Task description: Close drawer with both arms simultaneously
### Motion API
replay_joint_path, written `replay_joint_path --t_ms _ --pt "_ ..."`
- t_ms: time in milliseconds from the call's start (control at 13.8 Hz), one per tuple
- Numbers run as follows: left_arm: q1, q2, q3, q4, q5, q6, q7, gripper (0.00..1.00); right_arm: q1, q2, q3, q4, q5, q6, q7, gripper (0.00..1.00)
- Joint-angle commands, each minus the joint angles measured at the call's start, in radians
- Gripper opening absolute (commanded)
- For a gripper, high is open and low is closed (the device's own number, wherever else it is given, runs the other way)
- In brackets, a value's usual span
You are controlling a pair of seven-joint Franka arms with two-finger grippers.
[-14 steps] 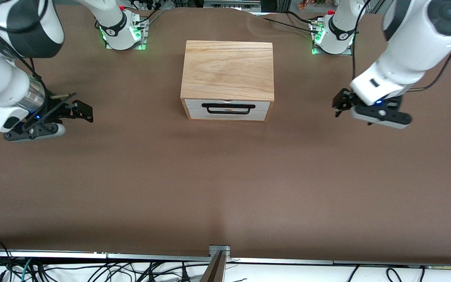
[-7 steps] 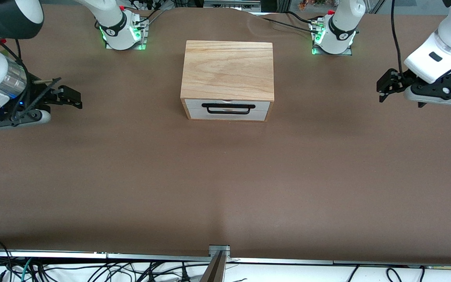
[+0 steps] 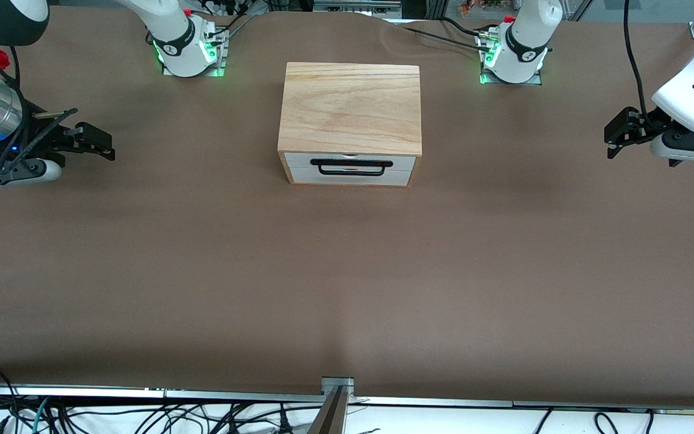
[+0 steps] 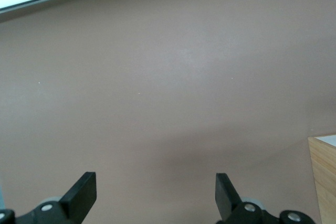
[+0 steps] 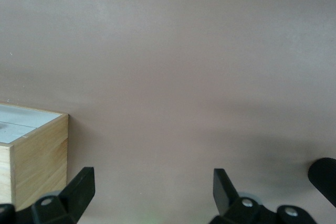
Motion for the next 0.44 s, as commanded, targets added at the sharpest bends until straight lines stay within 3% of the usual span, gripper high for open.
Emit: replay_joint_path --t_ms 0,363 --pt "-0.021 0.007 0.023 0.016 -0.004 -0.016 0.02 1.0 0.003 -0.003 0.002 0.009 -0.016 0.001 0.002 1.0" --pt "-0.023 0.005 0.024 0.021 -0.004 -0.017 0.017 1.0 0.007 -0.003 0.002 0.009 -0.034 0.001 0.005 1.0"
